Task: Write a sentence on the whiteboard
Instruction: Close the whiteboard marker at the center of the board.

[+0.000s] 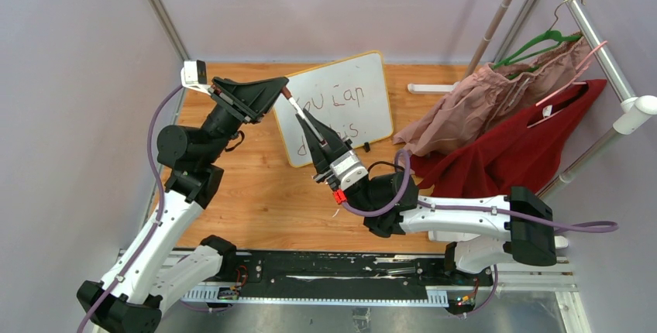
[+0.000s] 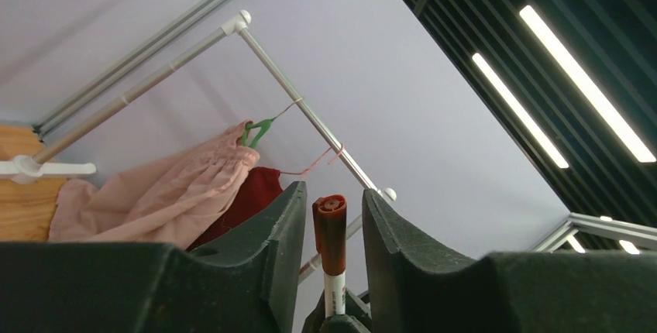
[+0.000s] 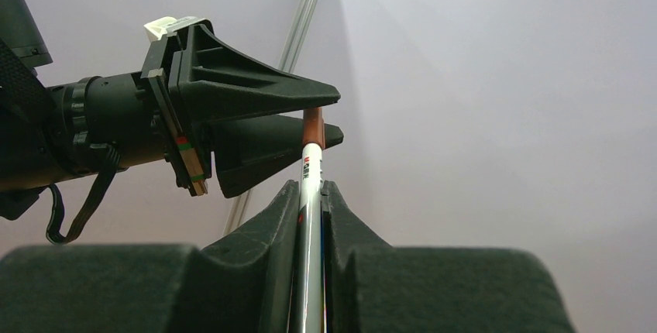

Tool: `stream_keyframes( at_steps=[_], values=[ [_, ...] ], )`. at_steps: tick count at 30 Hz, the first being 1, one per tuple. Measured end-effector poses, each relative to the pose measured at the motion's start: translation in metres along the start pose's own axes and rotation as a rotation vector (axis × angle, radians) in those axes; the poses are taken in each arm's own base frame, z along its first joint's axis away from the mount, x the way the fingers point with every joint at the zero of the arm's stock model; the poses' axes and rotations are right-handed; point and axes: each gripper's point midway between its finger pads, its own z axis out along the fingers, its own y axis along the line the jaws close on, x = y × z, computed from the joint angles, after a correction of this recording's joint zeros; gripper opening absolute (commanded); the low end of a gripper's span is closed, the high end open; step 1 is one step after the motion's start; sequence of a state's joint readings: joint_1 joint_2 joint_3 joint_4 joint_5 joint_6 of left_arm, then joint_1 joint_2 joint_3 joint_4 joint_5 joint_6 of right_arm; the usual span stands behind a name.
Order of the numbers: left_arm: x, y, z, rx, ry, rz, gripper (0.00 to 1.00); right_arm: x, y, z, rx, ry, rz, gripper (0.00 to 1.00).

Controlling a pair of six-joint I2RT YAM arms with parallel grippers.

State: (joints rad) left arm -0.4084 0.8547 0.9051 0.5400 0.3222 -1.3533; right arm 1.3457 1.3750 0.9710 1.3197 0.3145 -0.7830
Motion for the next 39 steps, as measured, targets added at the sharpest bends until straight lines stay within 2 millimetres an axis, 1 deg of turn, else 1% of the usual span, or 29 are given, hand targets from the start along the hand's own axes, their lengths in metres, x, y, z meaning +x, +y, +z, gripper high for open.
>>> stream_keyframes(
  at_steps=[4, 11, 14, 25, 30, 39],
  values=[
    [0.0, 0.0, 0.0, -0.001, 0.0, 0.002, 0.24, 0.0, 0.0, 0.0, -0.001, 0.001, 0.0, 0.0],
    [0.0, 0.001, 0.0, -0.003, 0.0, 0.008, 0.12, 0.001, 0.0, 0.0, -0.002, 0.003, -0.002, 0.0],
    [0.0, 0.001, 0.0, -0.003, 0.0, 0.007, 0.0, 0.001, 0.001, 0.0, -0.002, 0.003, -0.002, 0.0],
    [0.0, 0.0, -0.001, 0.0, 0.002, 0.009, 0.0, 0.001, 0.001, 0.002, 0.001, 0.004, -0.008, 0.0],
    [-0.002, -0.003, -0.002, 0.004, -0.012, 0.013, 0.0, 0.001, 0.002, 0.005, 0.002, 0.002, -0.014, 0.0],
    [-0.008, -0.001, -0.005, 0.0, -0.052, 0.013, 0.0, 0.005, 0.008, 0.01, 0.003, 0.007, -0.029, 0.0]
  ],
)
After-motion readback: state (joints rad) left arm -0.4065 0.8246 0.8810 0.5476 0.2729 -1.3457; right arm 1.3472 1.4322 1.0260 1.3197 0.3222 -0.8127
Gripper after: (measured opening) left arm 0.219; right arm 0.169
